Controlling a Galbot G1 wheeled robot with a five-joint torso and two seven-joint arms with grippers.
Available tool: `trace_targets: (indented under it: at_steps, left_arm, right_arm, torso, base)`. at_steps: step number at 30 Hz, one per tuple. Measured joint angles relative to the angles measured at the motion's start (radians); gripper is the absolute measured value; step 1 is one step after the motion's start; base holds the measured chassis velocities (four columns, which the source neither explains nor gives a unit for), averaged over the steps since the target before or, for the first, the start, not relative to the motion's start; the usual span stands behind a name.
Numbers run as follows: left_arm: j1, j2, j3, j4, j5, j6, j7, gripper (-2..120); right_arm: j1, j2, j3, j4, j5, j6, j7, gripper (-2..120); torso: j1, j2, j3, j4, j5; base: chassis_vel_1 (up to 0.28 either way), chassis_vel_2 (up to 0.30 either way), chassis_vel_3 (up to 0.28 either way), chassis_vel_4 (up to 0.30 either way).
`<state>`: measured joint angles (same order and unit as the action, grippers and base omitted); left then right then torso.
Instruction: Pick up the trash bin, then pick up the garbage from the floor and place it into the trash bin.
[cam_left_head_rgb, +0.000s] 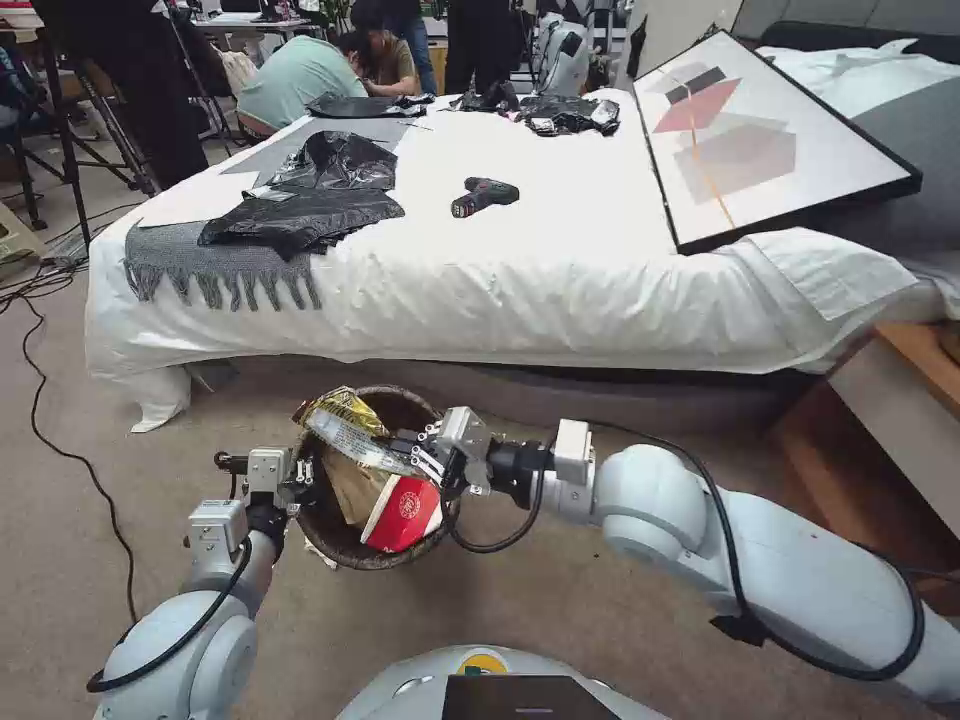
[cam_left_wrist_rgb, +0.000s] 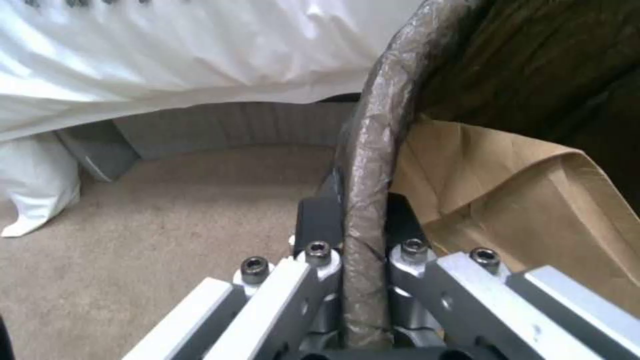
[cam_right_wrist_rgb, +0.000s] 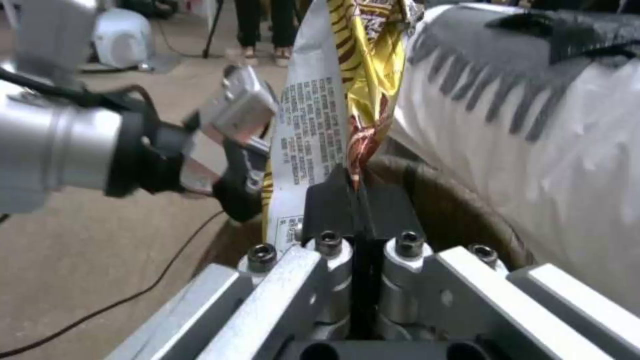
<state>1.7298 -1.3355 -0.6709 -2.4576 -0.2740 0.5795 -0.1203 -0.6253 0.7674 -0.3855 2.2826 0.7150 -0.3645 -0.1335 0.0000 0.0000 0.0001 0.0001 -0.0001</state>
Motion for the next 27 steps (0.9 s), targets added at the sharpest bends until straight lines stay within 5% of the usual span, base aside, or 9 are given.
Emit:
trace_targets:
  at_steps: [20, 27]
  left_arm:
    - [-0.001, 0.003, -0.001, 0.0, -0.002, 0.003, 0.002, 0]
    - [-0.003, 0.003, -0.002, 0.003, -0.003, 0.003, 0.004, 0]
  right_arm:
    - [0.026, 0.064, -0.107, -0.072, -0.032, -0.081, 0.119, 0]
    - [0.031, 0.075, -0.121, -0.069, -0.032, -0.088, 0.143, 21]
  torso:
    - [0.0, 0.0, 0.0, 0.0, 0.0001]
    - [0.0, 0.0, 0.0, 0.0, 0.0]
  base:
    - [0.0, 0.0, 0.0, 0.0]
    - [0.0, 0.0, 0.0, 0.0]
